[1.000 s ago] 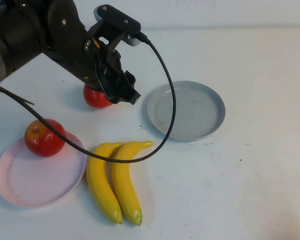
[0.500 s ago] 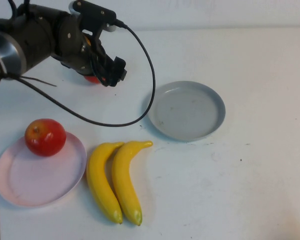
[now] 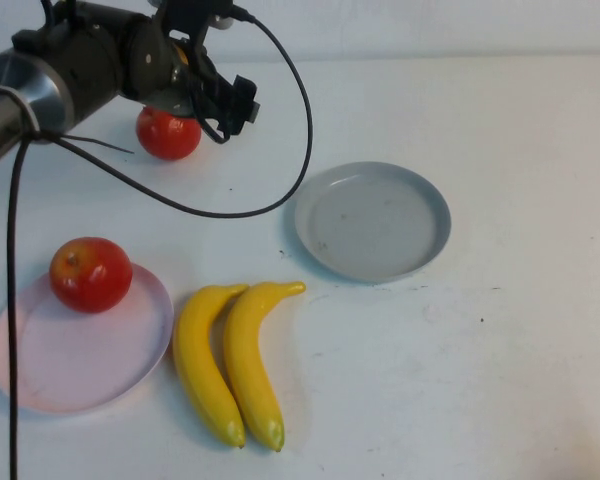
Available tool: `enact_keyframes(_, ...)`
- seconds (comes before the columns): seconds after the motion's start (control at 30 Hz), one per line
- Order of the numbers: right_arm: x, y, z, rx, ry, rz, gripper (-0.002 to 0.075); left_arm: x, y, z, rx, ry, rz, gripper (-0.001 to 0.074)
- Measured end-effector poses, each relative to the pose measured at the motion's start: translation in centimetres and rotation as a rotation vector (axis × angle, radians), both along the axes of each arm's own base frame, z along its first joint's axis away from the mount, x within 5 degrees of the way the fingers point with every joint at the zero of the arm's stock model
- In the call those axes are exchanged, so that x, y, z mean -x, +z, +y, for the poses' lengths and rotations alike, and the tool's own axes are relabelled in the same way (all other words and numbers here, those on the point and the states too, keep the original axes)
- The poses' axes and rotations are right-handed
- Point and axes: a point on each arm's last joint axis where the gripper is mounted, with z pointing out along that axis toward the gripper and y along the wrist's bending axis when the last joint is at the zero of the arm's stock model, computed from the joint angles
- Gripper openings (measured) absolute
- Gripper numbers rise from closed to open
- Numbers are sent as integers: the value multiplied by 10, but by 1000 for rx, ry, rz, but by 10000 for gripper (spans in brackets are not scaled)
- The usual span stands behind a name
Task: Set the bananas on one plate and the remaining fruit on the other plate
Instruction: Put one type of fruit in the left plate
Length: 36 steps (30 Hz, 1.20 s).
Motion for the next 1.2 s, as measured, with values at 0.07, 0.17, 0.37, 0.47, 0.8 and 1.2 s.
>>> enact_keyframes(0.07, 0, 0, 0, 0, 0, 0, -17, -3, 0, 8, 2, 17, -5, 659)
enact_keyframes(0.17, 0, 0, 0, 0, 0, 0, -17, -9, 1, 17, 10, 40, -24, 659)
enact_keyframes(0.37, 0, 0, 0, 0, 0, 0, -17, -20, -12, 24, 28, 61, -45, 659)
enact_keyframes(0.47, 0, 0, 0, 0, 0, 0, -17, -30, -20, 22, 69, 77, -49, 659)
enact_keyframes(0.8, 0, 0, 0, 0, 0, 0, -17, -71, -49, 20, 161, 132, 9, 659)
enact_keyframes(1.2, 0, 0, 0, 0, 0, 0, -17, -81, -55, 27, 156, 158, 35, 659)
